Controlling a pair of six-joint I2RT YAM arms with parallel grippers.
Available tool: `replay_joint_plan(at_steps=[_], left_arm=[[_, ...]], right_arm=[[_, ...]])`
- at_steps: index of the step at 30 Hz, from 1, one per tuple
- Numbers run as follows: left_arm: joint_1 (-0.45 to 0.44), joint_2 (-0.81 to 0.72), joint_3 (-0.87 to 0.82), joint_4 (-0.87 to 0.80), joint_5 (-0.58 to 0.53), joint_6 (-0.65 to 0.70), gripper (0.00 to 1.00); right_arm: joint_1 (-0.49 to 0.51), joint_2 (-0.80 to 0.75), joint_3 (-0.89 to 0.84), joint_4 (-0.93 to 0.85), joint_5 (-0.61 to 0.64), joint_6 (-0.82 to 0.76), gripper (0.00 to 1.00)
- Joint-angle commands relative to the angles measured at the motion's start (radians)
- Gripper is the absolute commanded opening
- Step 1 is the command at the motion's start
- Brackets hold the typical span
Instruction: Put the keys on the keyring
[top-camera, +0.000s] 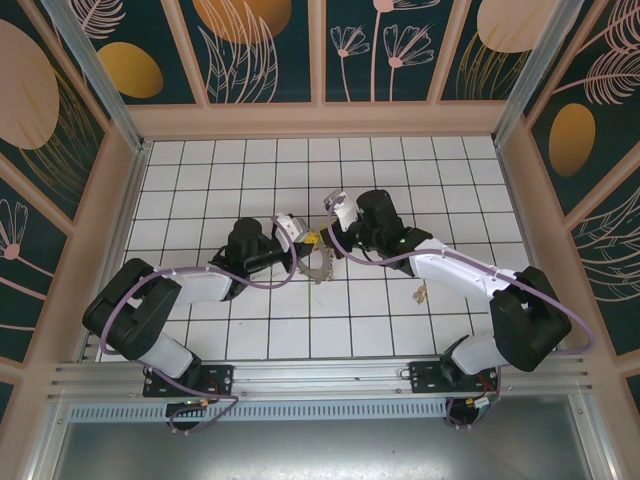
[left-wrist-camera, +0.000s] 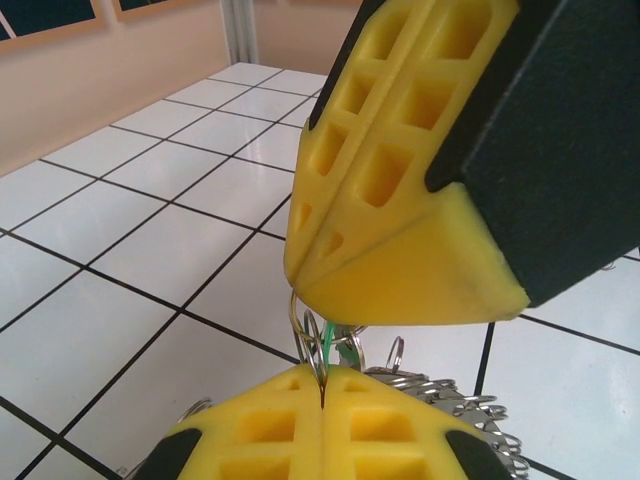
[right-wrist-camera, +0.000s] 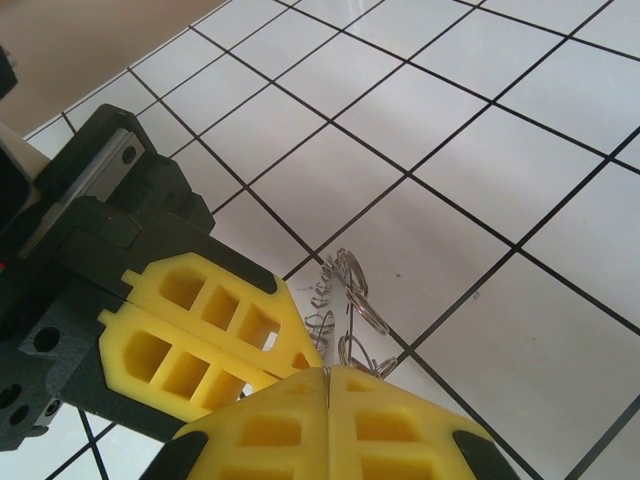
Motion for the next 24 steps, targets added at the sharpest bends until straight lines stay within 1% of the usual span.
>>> replay_joint_plan(at_steps=[1, 4, 7, 9, 12, 14, 24], left_arm=[[-0.001, -0.038, 0.022, -0.008, 0.052, 0.045, 0.00], [-0.003, -0.031, 0.035, -0.033, 0.073, 0.052, 0.00], [-0.002, -0.025, 0.042, -0.051, 0.075, 0.058, 0.05], [-0.002, -0.021, 0.045, -0.062, 0.071, 0.065, 0.05], [-0.002, -0.017, 0.051, -0.089, 0.059, 0.078, 0.05], [-0.002, -0.016, 0.053, -0.101, 0.054, 0.084, 0.10], [-0.002, -0.006, 0.072, -0.120, 0.046, 0.089, 0.14]], right_arm=[[-0.016, -0.015, 0.030, -0.017, 0.034, -0.013, 0.00], [-0.018, -0.018, 0.032, -0.005, 0.008, -0.010, 0.00], [-0.016, -0.023, 0.039, 0.005, -0.025, -0.010, 0.00], [-0.016, -0.029, 0.039, 0.012, -0.040, -0.009, 0.00], [-0.015, -0.040, 0.034, 0.015, -0.041, -0.008, 0.00], [-0.015, -0.045, 0.035, 0.009, -0.036, -0.010, 0.00], [-0.009, -0.053, 0.042, -0.001, -0.053, -0.012, 0.00]])
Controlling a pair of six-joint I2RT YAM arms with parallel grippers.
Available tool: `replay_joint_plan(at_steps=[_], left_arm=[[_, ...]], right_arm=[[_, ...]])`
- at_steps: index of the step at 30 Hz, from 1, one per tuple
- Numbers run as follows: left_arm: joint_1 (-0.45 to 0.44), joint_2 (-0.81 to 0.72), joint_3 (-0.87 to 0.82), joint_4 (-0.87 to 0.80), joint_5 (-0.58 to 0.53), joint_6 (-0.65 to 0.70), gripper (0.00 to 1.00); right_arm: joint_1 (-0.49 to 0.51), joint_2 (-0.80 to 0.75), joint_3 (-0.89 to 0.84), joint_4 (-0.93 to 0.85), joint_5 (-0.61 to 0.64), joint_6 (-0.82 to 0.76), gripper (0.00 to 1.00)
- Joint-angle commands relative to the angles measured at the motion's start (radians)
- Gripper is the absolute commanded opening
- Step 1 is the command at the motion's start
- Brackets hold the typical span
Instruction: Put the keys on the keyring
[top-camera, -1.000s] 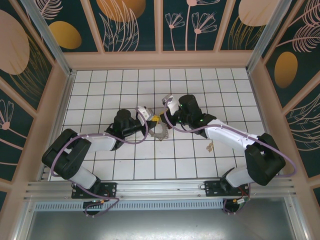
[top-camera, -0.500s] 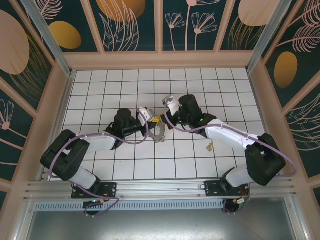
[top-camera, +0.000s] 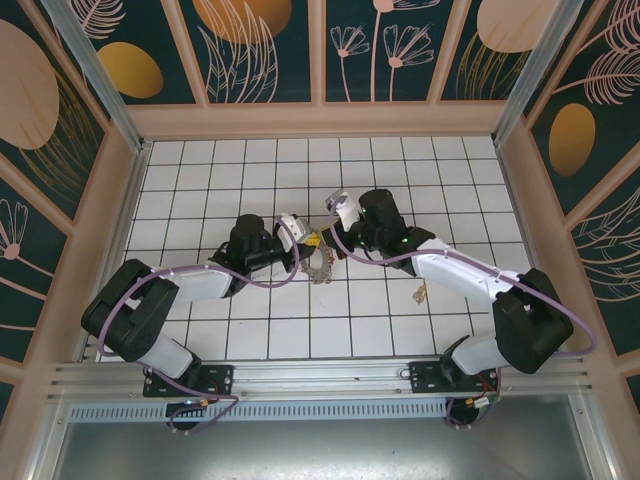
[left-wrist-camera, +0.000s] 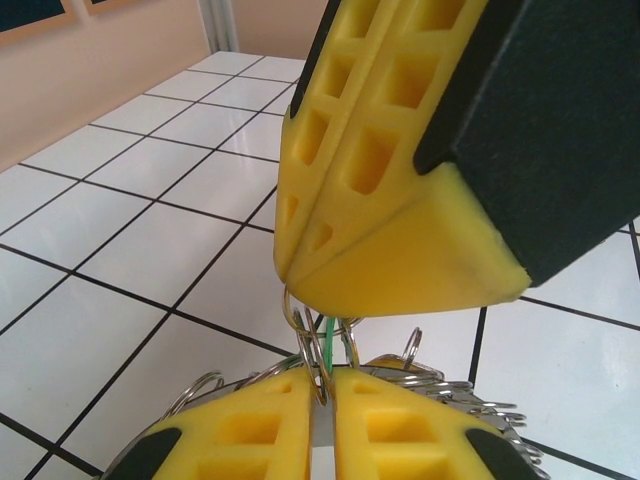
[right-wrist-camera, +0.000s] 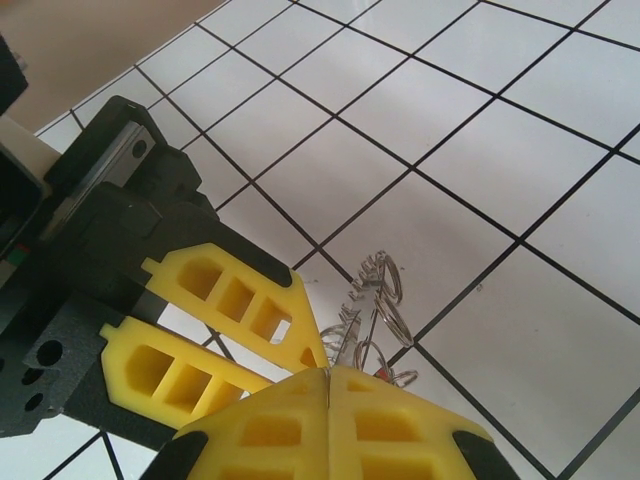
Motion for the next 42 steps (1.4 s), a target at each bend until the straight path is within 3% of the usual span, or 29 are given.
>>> replay_joint_plan(at_steps=[1, 5, 12, 15, 19, 28, 32, 42], left_arm=[[-0.002, 0.005, 0.034, -0.027, 0.021, 0.021, 0.15], [-0.002, 0.004, 0.038, -0.027, 0.017, 0.025, 0.09], [-0.003, -0.007, 0.039, -0.071, 0.008, 0.053, 0.08], [-0.002, -0.012, 0.038, -0.075, 0.004, 0.055, 0.19], [-0.002, -0.017, 0.044, -0.079, 0.007, 0.062, 0.21], [-0.002, -0.020, 0.049, -0.082, 0.000, 0.069, 0.07], [-0.001, -0.028, 0.039, -0.055, -0.006, 0.055, 0.15], [-0.002, -0.041, 0.027, -0.019, -0.017, 0.033, 0.15]], right_arm=[[0.001, -0.037, 0.043, 0.022, -0.026, -0.013, 0.00], [0.003, -0.036, 0.042, 0.021, -0.024, -0.013, 0.00], [0.003, -0.031, 0.050, 0.003, 0.000, -0.021, 0.00], [0.003, -0.025, 0.059, -0.009, 0.000, -0.027, 0.00], [0.003, -0.023, 0.064, -0.005, -0.003, -0.028, 0.00], [0.005, -0.017, 0.064, -0.006, -0.006, -0.028, 0.00], [0.005, -0.014, 0.063, -0.008, -0.009, -0.028, 0.00], [0.005, -0.013, 0.060, -0.003, -0.013, -0.025, 0.00]])
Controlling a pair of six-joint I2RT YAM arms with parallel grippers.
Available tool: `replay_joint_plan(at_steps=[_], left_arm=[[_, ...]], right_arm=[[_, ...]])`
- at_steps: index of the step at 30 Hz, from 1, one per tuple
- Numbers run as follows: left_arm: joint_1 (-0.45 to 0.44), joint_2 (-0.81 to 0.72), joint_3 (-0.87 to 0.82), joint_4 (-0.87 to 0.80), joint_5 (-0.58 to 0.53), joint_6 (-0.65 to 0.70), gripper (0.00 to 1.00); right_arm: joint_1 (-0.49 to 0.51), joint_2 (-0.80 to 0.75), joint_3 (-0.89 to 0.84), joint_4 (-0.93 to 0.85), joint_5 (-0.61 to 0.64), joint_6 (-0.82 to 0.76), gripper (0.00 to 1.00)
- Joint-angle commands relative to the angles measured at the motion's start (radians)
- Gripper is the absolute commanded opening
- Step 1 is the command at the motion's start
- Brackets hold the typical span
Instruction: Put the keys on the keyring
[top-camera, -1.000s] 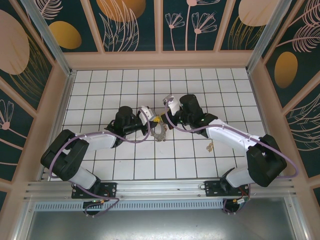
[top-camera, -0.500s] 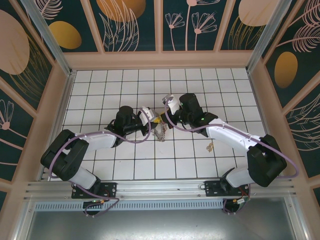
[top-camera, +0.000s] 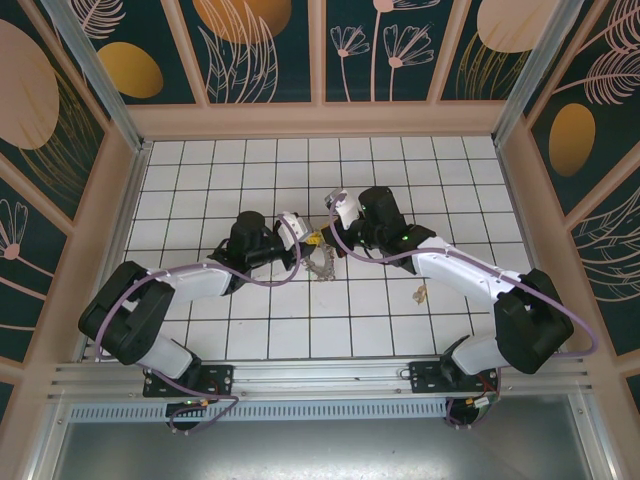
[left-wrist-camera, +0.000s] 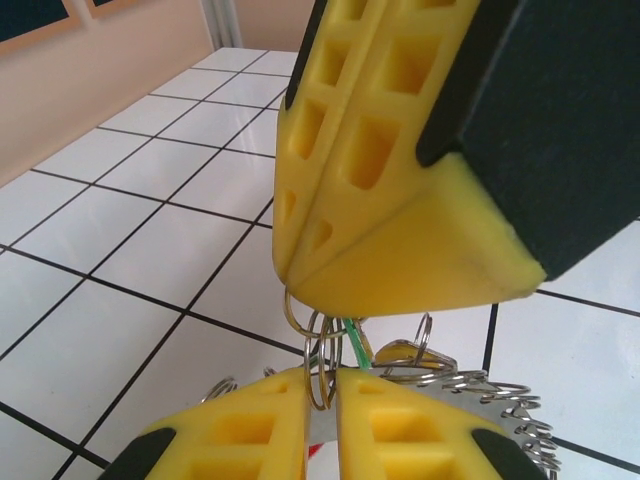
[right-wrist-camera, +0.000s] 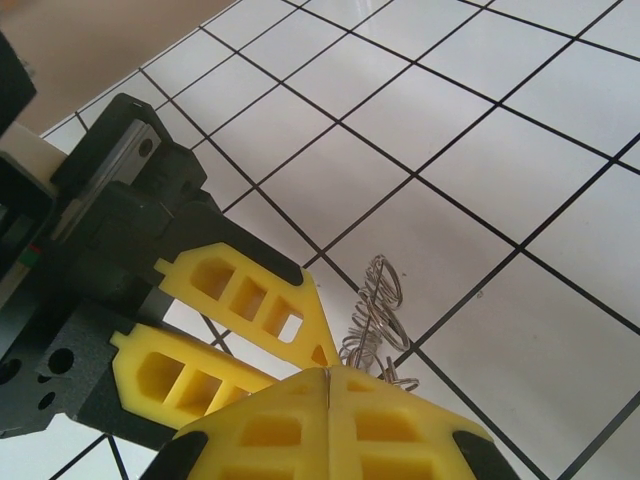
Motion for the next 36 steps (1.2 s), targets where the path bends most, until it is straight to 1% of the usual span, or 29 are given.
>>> replay_joint_plan(at_steps=[1, 4, 7, 9, 13, 16, 19, 22, 26, 29, 36], left_arm=[[-0.001, -0.020, 0.002, 0.044, -0.002, -0.012, 0.15], [-0.003, -0.022, -0.001, 0.040, -0.006, -0.011, 0.11], [-0.002, -0.022, 0.002, 0.036, -0.005, -0.010, 0.11], [-0.002, -0.019, 0.008, 0.028, -0.004, -0.010, 0.15], [-0.002, -0.016, 0.014, 0.030, -0.003, -0.010, 0.16], [-0.002, -0.013, 0.018, 0.028, -0.005, -0.005, 0.13], [-0.003, -0.013, 0.017, 0.027, -0.003, -0.002, 0.09], [-0.002, -0.013, 0.018, 0.023, -0.004, -0.001, 0.00], [-0.002, -0.023, 0.012, 0.024, -0.011, 0.004, 0.00], [-0.002, -0.032, -0.004, 0.056, -0.005, 0.005, 0.00], [-0.001, -0.025, -0.027, 0.116, 0.018, 0.003, 0.00]], right_arm=[[0.004, -0.013, 0.035, 0.022, -0.012, -0.018, 0.00], [0.005, -0.015, 0.033, 0.021, -0.016, -0.018, 0.00], [0.005, -0.014, 0.035, 0.018, -0.030, -0.020, 0.00], [0.005, -0.012, 0.035, 0.019, -0.044, -0.022, 0.00], [0.007, -0.008, 0.038, 0.013, -0.058, -0.025, 0.00], [0.007, -0.006, 0.040, 0.012, -0.064, -0.026, 0.00], [0.008, -0.004, 0.043, 0.006, -0.067, -0.030, 0.00], [0.008, -0.003, 0.044, 0.002, -0.057, -0.028, 0.00], [0.005, -0.005, 0.035, 0.001, -0.014, -0.016, 0.00], [-0.019, 0.000, 0.017, 0.007, 0.005, 0.016, 0.00], [-0.077, 0.031, -0.007, 0.055, -0.052, 0.063, 0.00]])
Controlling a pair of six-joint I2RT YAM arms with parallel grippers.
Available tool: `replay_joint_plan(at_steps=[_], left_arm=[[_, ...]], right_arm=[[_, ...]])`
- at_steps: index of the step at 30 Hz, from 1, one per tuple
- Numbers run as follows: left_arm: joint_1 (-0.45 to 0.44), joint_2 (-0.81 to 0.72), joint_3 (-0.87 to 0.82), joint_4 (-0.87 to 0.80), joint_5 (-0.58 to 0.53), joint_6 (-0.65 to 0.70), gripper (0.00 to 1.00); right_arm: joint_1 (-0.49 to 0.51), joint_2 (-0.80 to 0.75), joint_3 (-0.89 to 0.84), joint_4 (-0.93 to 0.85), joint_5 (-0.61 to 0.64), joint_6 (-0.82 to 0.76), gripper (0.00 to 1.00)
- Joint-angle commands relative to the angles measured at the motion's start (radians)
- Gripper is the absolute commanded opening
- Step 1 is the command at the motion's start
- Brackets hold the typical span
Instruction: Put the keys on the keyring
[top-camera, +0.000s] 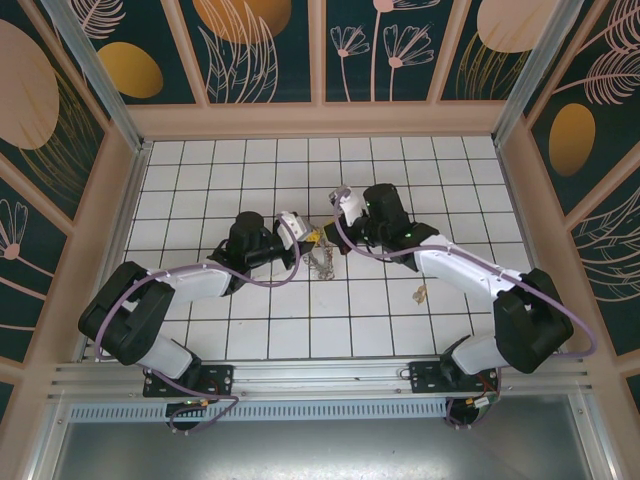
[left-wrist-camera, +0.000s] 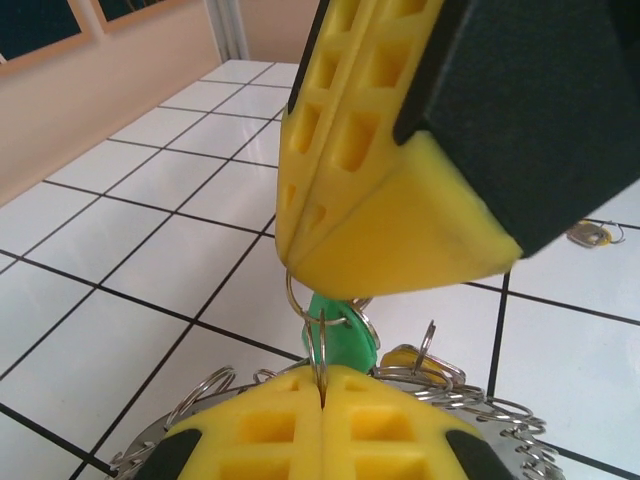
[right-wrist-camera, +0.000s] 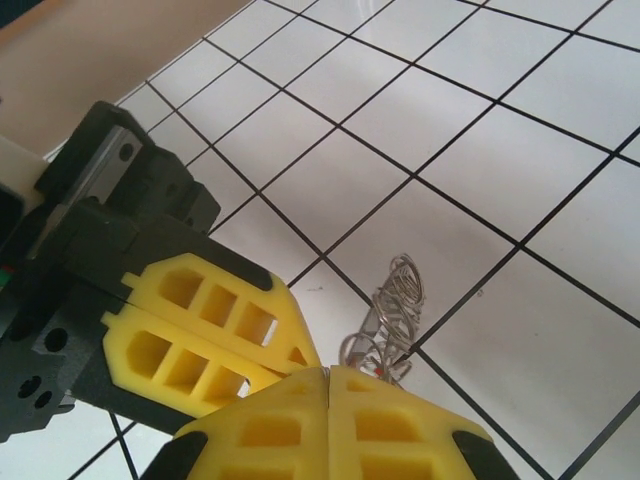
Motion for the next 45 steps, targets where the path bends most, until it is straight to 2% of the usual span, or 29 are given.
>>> replay_joint_plan(at_steps=[1, 10, 13, 19, 32, 35, 38, 41, 43, 45], left_arm=[[-0.003, -0.023, -0.020, 0.082, 0.022, 0.008, 0.00], [-0.002, -0.007, -0.029, 0.112, 0.006, -0.025, 0.00], [-0.004, -0.003, -0.028, 0.116, 0.000, -0.036, 0.09], [-0.002, -0.003, -0.016, 0.105, -0.017, -0.039, 0.18], [-0.003, -0.002, 0.005, 0.064, -0.061, -0.038, 0.21], [-0.002, -0.001, 0.006, 0.062, -0.060, -0.037, 0.20], [-0.002, -0.002, 0.008, 0.056, -0.058, -0.034, 0.16], [-0.002, -0.002, 0.007, 0.050, -0.049, -0.027, 0.04], [-0.003, -0.006, 0.005, 0.047, -0.050, -0.025, 0.00], [-0.003, -0.011, 0.000, 0.045, -0.049, -0.018, 0.00]], right_arm=[[-0.032, 0.029, -0.005, 0.047, 0.001, 0.033, 0.00], [-0.014, 0.013, 0.005, 0.087, -0.066, 0.025, 0.00], [-0.007, 0.004, 0.005, 0.092, -0.080, 0.022, 0.00], [-0.001, -0.009, 0.011, 0.078, -0.088, 0.009, 0.00], [0.017, -0.008, 0.033, 0.044, -0.091, -0.020, 0.00], [0.019, -0.008, 0.034, 0.037, -0.091, -0.025, 0.00], [0.021, -0.008, 0.036, 0.031, -0.088, -0.028, 0.00], [0.022, -0.008, 0.037, 0.022, -0.081, -0.033, 0.00], [0.022, -0.014, 0.034, 0.019, -0.042, -0.027, 0.00], [0.022, -0.020, 0.029, 0.015, 0.001, -0.026, 0.00]])
